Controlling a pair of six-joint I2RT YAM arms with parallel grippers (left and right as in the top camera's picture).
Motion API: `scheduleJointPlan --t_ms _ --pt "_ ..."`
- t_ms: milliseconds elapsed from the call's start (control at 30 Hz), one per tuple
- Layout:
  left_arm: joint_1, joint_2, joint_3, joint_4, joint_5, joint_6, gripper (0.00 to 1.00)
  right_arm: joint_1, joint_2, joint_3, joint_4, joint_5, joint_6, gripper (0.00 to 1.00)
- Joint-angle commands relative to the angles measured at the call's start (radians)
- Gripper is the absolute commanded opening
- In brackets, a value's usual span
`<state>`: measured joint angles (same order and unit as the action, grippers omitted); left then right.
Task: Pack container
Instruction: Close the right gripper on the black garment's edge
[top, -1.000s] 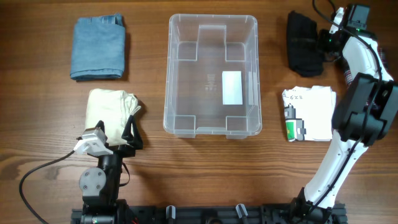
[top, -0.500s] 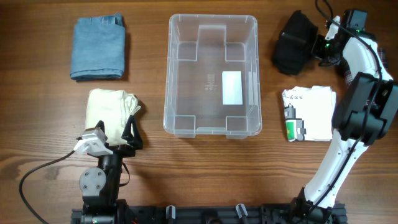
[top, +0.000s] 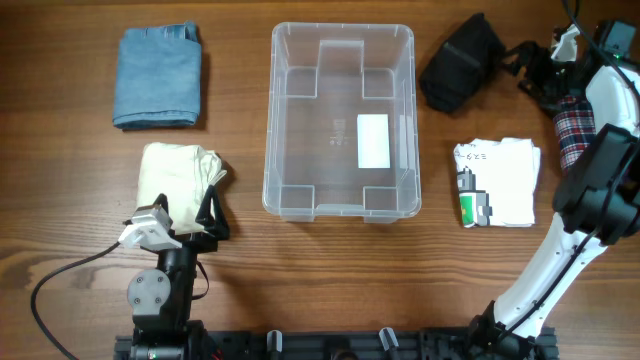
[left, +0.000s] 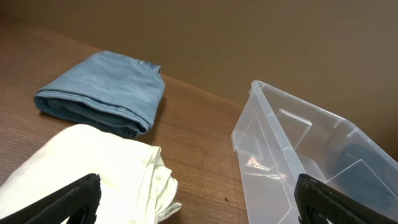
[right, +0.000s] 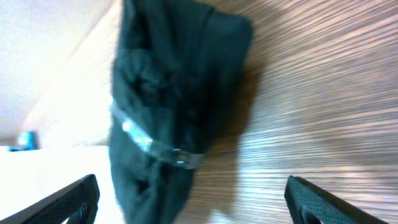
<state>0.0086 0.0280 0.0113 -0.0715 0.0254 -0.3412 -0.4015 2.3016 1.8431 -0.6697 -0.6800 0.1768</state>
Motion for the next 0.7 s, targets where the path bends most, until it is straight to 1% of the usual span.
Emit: scheduleJointPlan --t_ms 0,67,200,333,467,667 --pt "0.006 -0.002 -0.006 -0.003 0.011 0.02 1.0 0.037 -0.029 0.013 0.01 -0.089 0.065 0.98" --pt "0.006 -0.002 -0.006 -0.003 0.011 0.02 1.0 0.052 -0.027 0.013 0.011 -0.088 0.101 0.99" --pt "0.006 -0.002 -0.006 -0.003 0.011 0.02 1.0 0.078 -0.008 0.013 0.034 -0.08 0.24 0.99" --pt "0.006 -0.002 -0.006 -0.003 0.011 0.02 1.0 0.097 0.0 0.006 0.051 -0.06 0.277 0.99" --pt "0.006 -0.002 -0.006 -0.003 0.011 0.02 1.0 0.108 0.0 -0.002 0.048 0.019 0.365 1.0" --pt "0.006 -0.002 -0.006 -0.003 0.011 0.02 1.0 0.108 0.0 -0.004 0.036 0.057 0.375 1.0"
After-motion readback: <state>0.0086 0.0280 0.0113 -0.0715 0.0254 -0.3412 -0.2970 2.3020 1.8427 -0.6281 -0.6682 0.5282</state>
